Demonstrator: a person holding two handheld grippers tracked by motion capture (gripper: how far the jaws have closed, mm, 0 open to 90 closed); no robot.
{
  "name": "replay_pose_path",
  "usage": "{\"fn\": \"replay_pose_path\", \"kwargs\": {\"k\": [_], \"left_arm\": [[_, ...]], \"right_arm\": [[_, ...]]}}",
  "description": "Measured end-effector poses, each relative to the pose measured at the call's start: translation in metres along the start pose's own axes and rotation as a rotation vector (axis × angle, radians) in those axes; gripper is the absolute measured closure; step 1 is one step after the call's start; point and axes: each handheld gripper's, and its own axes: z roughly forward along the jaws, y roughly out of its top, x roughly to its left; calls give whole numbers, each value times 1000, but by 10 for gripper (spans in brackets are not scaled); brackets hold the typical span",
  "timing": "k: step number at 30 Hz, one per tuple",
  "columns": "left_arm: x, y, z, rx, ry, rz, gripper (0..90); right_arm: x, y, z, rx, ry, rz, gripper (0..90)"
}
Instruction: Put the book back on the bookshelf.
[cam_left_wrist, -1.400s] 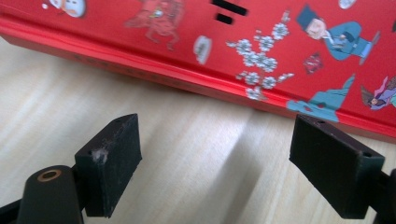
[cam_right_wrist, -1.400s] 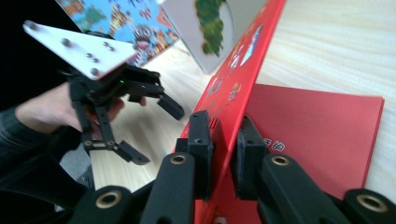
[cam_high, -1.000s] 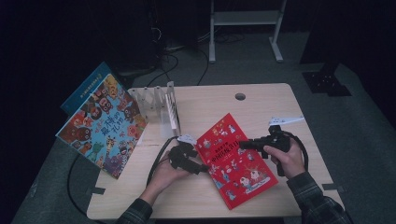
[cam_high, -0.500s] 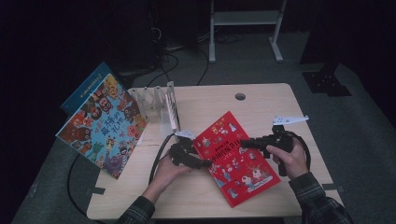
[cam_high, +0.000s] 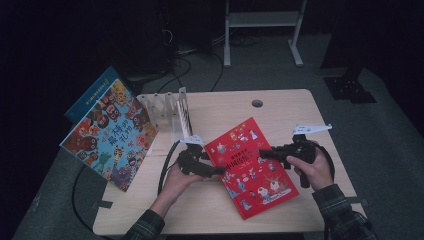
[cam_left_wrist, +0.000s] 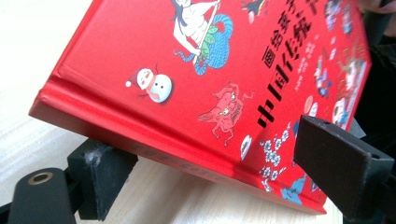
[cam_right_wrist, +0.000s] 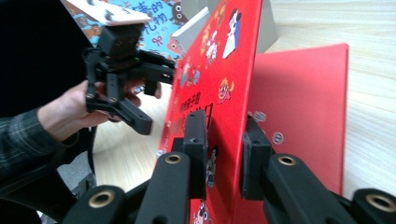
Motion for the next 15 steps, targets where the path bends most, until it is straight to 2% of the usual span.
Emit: {"fn": "replay_pose_path", "kwargs": {"k": [2, 5, 8, 10, 15], "left_arm": [[-2, 2, -2, -9, 4, 13, 125], [-3, 4, -5, -14, 10, 32, 125], [-6, 7, -7, -15, 15, 49, 125], [-8, 10, -9, -22, 19, 64, 125], [-12, 16, -15, -45, 12, 77, 132]], "right_arm": [[-2, -2, 2, 18, -43, -10, 697], [-3, -2, 2, 15, -45, 1, 692], [-3, -3, 4, 19, -70, 7, 664], [-3, -5, 5, 25, -102, 11, 636], [-3, -8, 6, 16, -129, 24, 608]]}}
